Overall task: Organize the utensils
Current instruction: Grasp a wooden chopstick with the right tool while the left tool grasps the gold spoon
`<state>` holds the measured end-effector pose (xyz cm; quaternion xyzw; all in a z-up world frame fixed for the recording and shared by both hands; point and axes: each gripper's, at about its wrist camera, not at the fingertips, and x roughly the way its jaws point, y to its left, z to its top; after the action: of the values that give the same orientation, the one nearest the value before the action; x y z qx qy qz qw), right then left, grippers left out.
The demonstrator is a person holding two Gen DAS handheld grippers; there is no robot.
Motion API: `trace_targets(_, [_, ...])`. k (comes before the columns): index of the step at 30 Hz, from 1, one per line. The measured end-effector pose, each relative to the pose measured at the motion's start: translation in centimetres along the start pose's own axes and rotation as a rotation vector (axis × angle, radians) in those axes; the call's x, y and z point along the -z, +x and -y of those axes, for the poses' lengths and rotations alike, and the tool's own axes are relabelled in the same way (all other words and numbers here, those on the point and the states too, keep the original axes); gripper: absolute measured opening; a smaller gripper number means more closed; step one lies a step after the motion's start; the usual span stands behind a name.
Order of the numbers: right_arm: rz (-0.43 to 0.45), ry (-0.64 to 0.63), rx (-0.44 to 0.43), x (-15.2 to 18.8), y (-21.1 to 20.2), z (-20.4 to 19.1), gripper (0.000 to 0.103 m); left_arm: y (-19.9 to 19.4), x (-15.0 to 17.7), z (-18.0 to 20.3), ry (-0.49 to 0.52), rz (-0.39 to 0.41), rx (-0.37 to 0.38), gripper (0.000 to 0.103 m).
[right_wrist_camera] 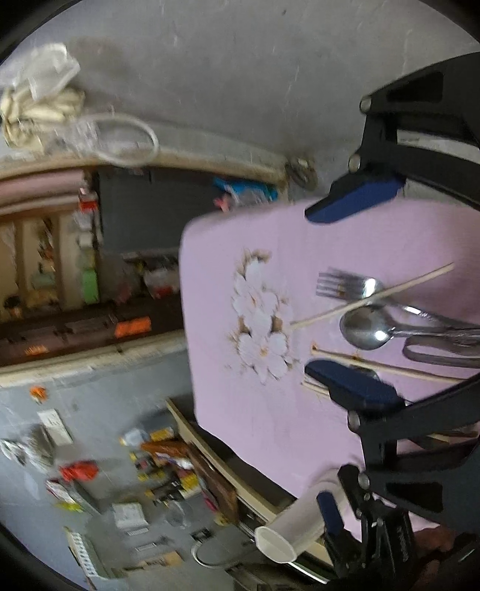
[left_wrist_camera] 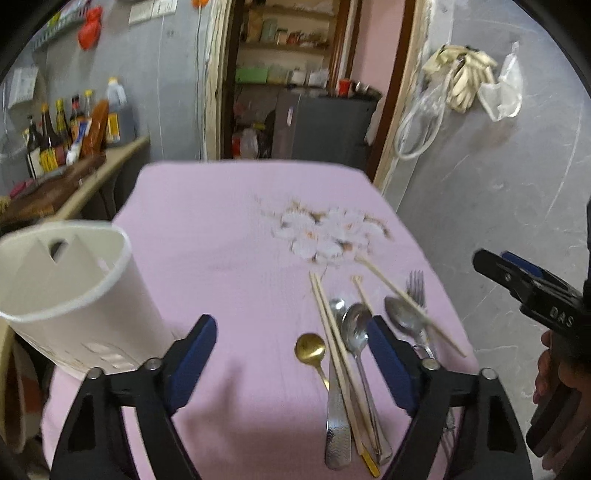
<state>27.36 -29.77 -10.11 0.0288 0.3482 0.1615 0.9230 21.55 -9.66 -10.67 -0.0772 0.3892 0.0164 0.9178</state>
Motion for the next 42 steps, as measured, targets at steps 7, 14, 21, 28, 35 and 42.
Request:
trace_targets(7, [-0.109,-0.066,-0.108,-0.3,6.0,-2.0,0.035,3.3,0.9,-0.9,-0.089,-0.092,0.018,0.051])
trace_targets(14, [-0.209,-0.137,-0.123,-0.3,9.7,-3.2,0.025,5.4,1.1,-1.3,-0.112,-0.157,0.045,0.043])
trace_targets(21, [-0.260,-0.155,-0.112,-0.8,12.1,-3.5,0.023,6.6,1.1,-1.2,-0.081,-0.199,0.082,0.035])
trace_targets(28, [-0.318,-0.144,-0.104,-1.5,13.7,-3.8,0.023,7.1,0.8,-0.4,0.005,-0.219,0.129,0.024])
trace_targets(35, [-0.368,-0.109,-0.102,-1.7,14.5,-4.2,0.005,7.2,0.5,-0.7,0.020,-0.253,0.140,0.008])
trace_targets(42, [-0.309,0.038,-0.168,-3.0,11.0,-3.2,0.004,6.0,-0.2,-0.6,0.034,-0.258,0.146,0.003])
